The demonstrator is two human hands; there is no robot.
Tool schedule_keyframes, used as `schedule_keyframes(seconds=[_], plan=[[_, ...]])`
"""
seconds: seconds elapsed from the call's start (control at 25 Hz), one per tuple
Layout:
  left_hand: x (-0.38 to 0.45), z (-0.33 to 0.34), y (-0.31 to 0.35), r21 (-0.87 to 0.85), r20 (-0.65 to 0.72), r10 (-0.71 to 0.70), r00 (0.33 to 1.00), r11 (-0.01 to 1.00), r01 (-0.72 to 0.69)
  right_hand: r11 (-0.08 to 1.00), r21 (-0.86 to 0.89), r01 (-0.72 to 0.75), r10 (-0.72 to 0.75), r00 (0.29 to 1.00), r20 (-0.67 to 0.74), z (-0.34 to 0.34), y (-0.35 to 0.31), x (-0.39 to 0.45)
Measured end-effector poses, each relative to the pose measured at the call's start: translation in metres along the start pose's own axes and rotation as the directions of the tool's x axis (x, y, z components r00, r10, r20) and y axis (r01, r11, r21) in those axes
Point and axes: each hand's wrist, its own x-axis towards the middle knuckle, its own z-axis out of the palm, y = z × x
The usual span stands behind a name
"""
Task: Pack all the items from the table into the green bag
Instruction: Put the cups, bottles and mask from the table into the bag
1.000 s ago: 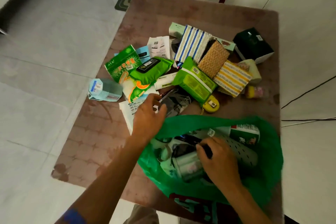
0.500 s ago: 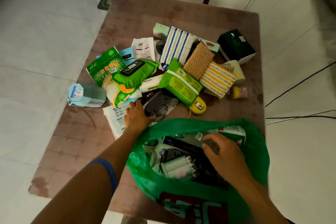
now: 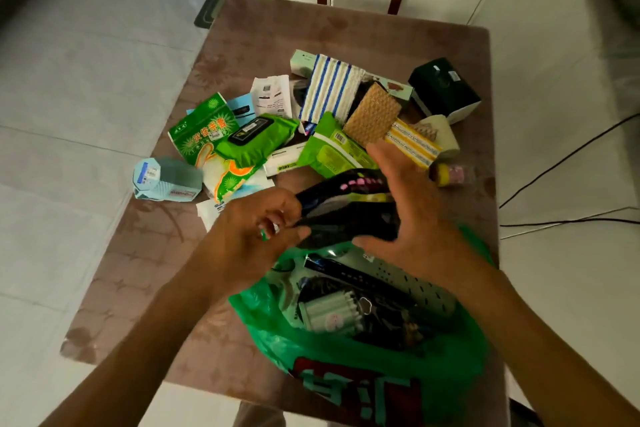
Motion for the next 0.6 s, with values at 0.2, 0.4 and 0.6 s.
schedule_keyframes(seconds=[0.2,0.4,0.6], plan=[[-0.006,0.032,-0.009,-0.212,0.039,-0.195,0.98,0.957,0.199,0.952,0.206,-0.226,0.081,0.837,0.542,0.004,0.039,-0.015],[-0.039,0.026,-0.142,-0.268,-0.447,-0.768,0.459,0.605,0.75,0.942,-0.321,-0.096,0.301,0.664,0.684,0.054,0.055,-0.06],[-0.035,0.057,-0.25,-0.313,-0.293,-0.889,0.353,0.438,0.843,0.856,-0.505,-0.109,0.338,0.857,0.389,0.065,0.042,-0.073]])
